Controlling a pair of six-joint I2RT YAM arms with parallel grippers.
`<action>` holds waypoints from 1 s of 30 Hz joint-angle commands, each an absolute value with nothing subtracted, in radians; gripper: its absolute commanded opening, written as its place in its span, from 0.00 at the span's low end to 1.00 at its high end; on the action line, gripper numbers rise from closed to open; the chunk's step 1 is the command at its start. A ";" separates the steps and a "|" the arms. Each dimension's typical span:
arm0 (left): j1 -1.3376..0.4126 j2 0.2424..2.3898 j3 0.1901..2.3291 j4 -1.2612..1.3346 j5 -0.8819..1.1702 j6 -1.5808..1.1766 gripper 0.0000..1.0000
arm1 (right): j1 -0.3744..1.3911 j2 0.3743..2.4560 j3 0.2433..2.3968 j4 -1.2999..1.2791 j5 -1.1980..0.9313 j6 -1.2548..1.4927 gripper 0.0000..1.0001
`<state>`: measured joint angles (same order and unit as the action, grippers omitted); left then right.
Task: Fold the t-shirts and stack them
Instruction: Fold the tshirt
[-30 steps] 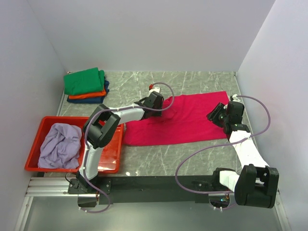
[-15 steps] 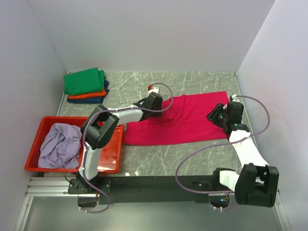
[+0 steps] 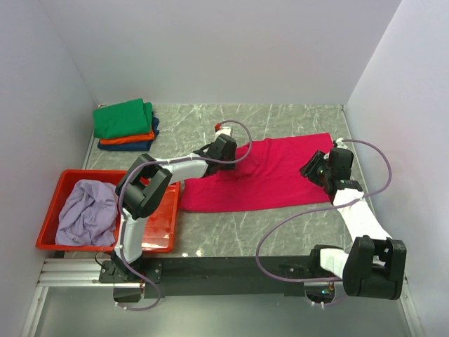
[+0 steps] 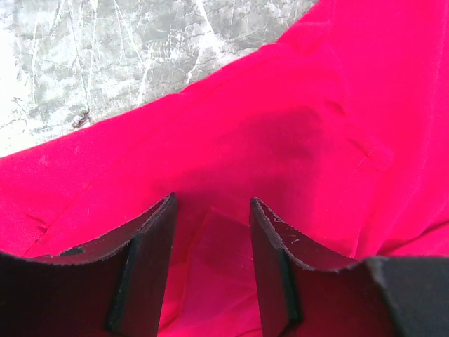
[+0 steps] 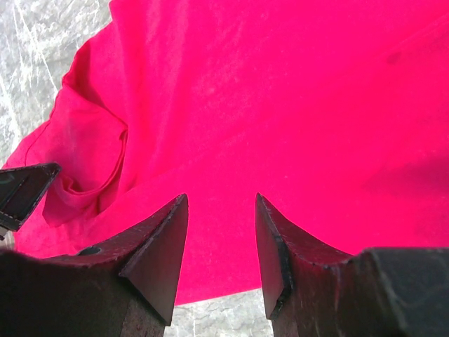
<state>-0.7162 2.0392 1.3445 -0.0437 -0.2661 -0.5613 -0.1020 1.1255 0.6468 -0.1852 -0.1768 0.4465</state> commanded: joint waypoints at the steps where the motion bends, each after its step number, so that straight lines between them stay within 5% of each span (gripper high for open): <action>1: -0.727 1.999 1.344 -0.006 -0.253 -0.572 0.49 | -0.094 1.132 0.658 -0.160 -0.166 0.426 0.50; 15: -0.744 2.017 1.350 0.003 -0.252 -0.566 0.43 | -0.090 1.137 0.661 -0.163 -0.163 0.423 0.50; 22: -0.744 2.020 1.356 -0.023 -0.268 -0.561 0.20 | -0.087 1.143 0.663 -0.163 -0.163 0.423 0.50; 30: -0.746 2.036 1.368 -0.037 -0.275 -0.554 0.25 | -0.086 1.140 0.663 -0.166 -0.158 0.422 0.50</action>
<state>-0.7403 2.0392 1.3411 -0.0338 -0.2600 -0.5617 -0.0940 1.1358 0.6468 -0.1860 -0.1726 0.4404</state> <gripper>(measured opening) 0.241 0.503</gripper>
